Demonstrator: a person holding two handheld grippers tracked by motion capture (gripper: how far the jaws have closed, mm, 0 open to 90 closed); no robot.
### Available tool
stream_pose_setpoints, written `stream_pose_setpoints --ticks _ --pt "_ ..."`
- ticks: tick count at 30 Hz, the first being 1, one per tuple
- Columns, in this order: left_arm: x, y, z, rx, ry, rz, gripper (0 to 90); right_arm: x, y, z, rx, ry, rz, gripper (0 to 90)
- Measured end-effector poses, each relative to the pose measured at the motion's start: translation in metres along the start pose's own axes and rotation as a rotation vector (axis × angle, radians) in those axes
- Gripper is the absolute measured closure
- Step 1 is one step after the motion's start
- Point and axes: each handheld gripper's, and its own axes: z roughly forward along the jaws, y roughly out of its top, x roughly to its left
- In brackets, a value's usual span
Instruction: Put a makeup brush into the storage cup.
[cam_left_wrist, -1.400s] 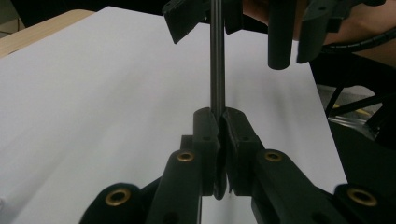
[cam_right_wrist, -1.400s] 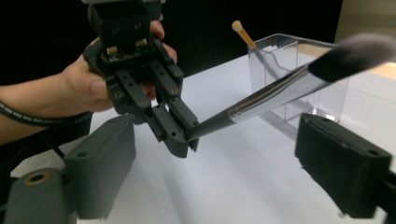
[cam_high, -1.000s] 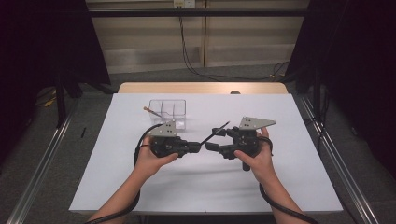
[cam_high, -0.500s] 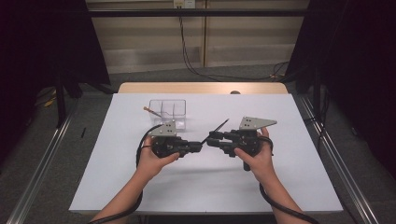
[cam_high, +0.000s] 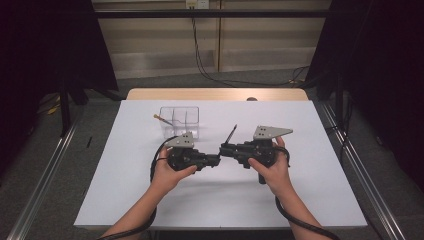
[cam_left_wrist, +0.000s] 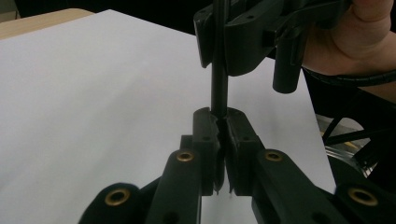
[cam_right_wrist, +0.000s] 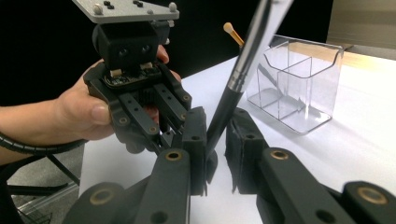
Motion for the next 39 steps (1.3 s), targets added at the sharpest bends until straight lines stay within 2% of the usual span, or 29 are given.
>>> stream_pose_setpoints --ticks 6,16,21,25,33,36,39 --pt "-0.001 -0.001 0.004 0.005 -0.009 -0.016 84.0 0.000 -0.001 0.002 -0.003 0.011 0.016 81.9" --pt "0.000 -0.004 0.009 -0.035 -0.038 -0.040 83.6 -0.001 -0.001 0.004 -0.015 0.039 0.039 84.6" --pt "0.000 -0.004 0.008 -0.050 -0.048 -0.038 82.4 -0.003 -0.001 0.004 -0.023 0.053 0.047 84.7" --pt "0.001 -0.004 0.006 -0.059 -0.053 -0.037 76.6 -0.002 0.000 0.004 -0.025 0.058 0.041 84.7" --pt "0.003 -0.004 -0.004 -0.080 -0.029 -0.019 66.7 -0.004 0.002 -0.001 -0.027 0.046 0.030 84.7" --pt "0.003 -0.002 -0.008 -0.090 -0.024 -0.004 57.1 -0.004 0.003 -0.003 -0.026 0.040 0.025 84.7" --pt "0.003 0.000 -0.011 -0.108 -0.029 -0.010 50.5 -0.004 0.003 -0.004 -0.028 0.039 0.023 84.7"
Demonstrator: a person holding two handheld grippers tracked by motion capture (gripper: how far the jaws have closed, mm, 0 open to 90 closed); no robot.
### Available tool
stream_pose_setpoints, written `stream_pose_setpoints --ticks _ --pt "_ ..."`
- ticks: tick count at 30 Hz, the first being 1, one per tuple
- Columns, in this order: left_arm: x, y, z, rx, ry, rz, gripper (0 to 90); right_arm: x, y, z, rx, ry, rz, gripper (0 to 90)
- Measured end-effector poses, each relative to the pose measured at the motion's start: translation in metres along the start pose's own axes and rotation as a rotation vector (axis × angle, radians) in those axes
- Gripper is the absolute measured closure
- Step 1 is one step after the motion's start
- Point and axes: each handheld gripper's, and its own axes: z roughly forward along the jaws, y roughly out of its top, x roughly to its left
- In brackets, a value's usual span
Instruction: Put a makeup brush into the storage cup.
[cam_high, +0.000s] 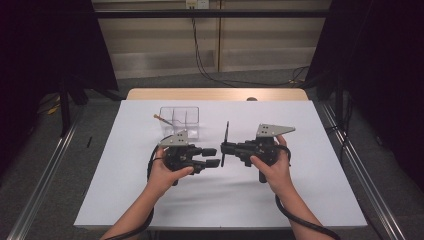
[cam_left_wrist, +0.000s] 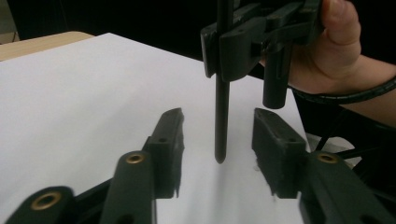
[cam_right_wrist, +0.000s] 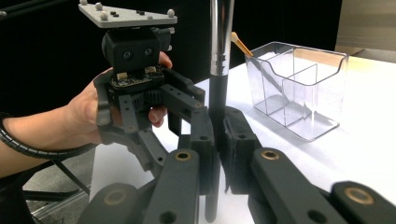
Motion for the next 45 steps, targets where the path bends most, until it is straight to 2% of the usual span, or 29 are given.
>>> stream_pose_setpoints --ticks 1,4,9,11,15,20,26,36,40,42,44,45 --pt "0.000 0.001 -0.001 -0.004 -0.002 -0.011 48.1 0.000 0.000 0.000 0.001 -0.002 -0.001 84.7" --pt "-0.001 0.005 -0.003 -0.010 0.006 -0.007 38.6 0.000 -0.001 0.001 0.004 -0.004 -0.002 84.7" --pt "-0.002 0.010 -0.003 -0.019 0.022 0.007 19.4 0.001 -0.002 0.002 0.008 0.000 -0.009 84.7" --pt "-0.002 0.012 -0.002 -0.019 0.021 0.025 12.6 0.001 -0.003 0.002 0.006 0.001 -0.010 84.6" --pt "-0.003 0.015 -0.001 -0.020 0.032 0.023 6.4 0.002 -0.003 0.003 0.008 0.004 -0.015 84.6" --pt "-0.003 0.021 0.000 -0.043 0.027 0.027 4.6 0.003 -0.004 0.004 0.010 0.005 -0.019 84.6" --pt "-0.003 0.030 0.001 -0.063 0.013 0.034 3.6 0.003 -0.004 0.005 0.009 0.010 -0.026 84.6" --pt "0.001 0.039 0.005 -0.076 0.025 0.029 7.4 0.006 -0.004 0.009 0.012 0.020 -0.033 84.6" --pt "0.002 0.041 0.005 -0.088 -0.006 0.032 19.0 0.007 -0.005 0.010 0.019 0.021 -0.037 84.6" --pt "0.001 0.042 0.005 -0.088 -0.014 0.041 28.9 0.007 -0.005 0.011 0.021 0.019 -0.037 84.6" --pt "0.001 0.043 0.005 -0.094 -0.028 0.034 32.8 0.007 -0.004 0.011 0.022 0.019 -0.036 84.6" --pt "0.001 0.044 0.005 -0.095 -0.037 0.030 37.7 0.007 -0.004 0.011 0.024 0.020 -0.036 84.6"
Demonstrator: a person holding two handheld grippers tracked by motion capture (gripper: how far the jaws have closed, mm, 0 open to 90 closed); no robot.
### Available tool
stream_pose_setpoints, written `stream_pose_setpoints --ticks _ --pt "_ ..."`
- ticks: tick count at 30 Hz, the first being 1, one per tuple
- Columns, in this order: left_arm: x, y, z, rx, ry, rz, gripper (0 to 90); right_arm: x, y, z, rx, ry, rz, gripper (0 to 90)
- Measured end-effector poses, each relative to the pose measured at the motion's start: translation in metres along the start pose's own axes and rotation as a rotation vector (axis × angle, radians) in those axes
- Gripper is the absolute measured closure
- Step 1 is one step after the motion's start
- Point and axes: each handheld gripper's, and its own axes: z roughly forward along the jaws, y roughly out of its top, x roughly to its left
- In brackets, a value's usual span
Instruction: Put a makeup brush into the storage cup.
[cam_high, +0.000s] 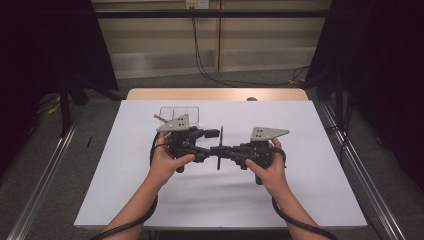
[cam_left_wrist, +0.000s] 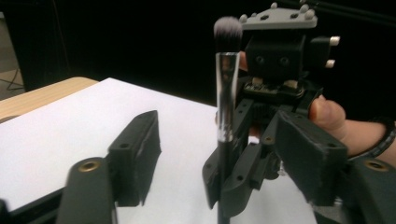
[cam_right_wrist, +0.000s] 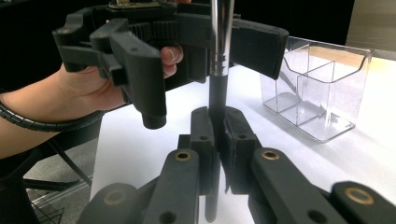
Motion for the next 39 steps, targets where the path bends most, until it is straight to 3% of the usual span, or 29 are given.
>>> stream_pose_setpoints --ticks 8,13,27,36,39 --pt "0.000 0.003 -0.002 -0.028 -0.039 -0.001 69.0 0.000 -0.001 0.001 0.009 0.001 0.000 84.6" --pt "-0.001 0.004 -0.003 -0.014 -0.026 0.022 78.5 0.001 -0.001 0.002 0.009 0.006 -0.010 84.5" --pt "-0.003 0.002 -0.006 -0.019 -0.001 0.040 83.5 0.001 -0.002 0.000 0.004 0.006 -0.025 82.8" --pt "-0.002 0.005 -0.013 -0.037 0.016 0.037 83.5 0.003 -0.003 -0.003 -0.001 0.014 -0.045 67.1" --pt "-0.003 0.006 -0.015 -0.043 0.025 0.041 83.5 0.004 -0.002 -0.005 -0.004 0.012 -0.056 58.1"
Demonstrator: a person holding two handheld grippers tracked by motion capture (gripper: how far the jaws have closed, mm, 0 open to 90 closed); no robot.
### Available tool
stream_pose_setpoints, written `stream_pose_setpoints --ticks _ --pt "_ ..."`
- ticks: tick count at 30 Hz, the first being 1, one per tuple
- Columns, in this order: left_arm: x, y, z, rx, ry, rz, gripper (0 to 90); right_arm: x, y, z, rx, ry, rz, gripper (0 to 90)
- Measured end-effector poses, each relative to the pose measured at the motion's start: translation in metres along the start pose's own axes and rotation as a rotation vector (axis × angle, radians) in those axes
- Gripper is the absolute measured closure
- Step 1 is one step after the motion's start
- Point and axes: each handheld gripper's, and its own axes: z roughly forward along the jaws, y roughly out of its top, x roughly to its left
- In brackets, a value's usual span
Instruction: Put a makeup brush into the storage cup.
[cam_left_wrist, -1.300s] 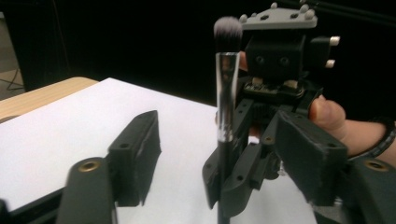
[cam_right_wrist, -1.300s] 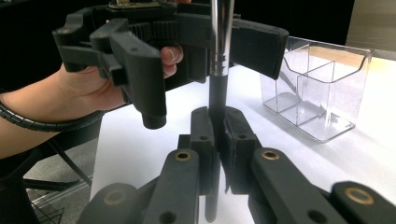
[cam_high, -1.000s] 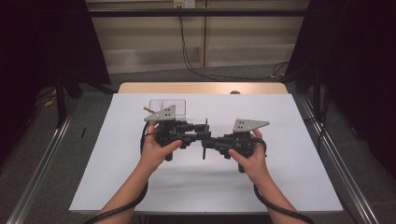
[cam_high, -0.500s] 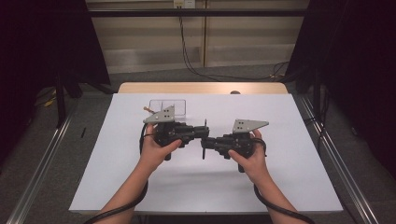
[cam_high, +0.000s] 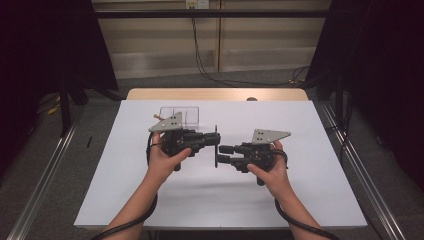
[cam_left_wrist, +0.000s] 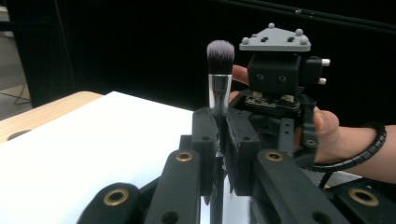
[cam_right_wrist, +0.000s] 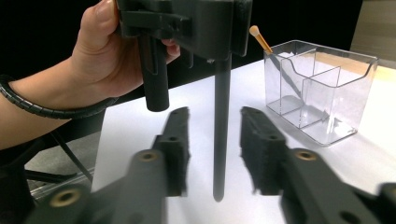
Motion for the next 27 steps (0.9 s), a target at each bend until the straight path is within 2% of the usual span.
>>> stream_pose_setpoints --ticks 4,8,16,21,27 --pt "-0.001 0.001 -0.002 0.000 0.008 0.005 83.5 0.001 -0.001 -0.002 0.010 -0.015 -0.016 46.7" --pt "0.000 0.000 -0.005 -0.008 0.011 0.001 83.5 0.000 -0.003 -0.006 0.012 -0.029 -0.012 35.9" --pt "0.000 -0.003 -0.009 -0.010 0.032 0.005 83.5 -0.003 -0.009 -0.013 0.039 -0.087 -0.015 17.3" --pt "0.000 -0.005 -0.012 -0.017 0.044 0.004 83.5 -0.004 -0.015 -0.017 0.046 -0.114 -0.013 10.3" --pt "0.000 -0.006 -0.014 -0.012 0.060 0.007 83.5 -0.006 -0.019 -0.024 0.051 -0.150 -0.017 7.3"
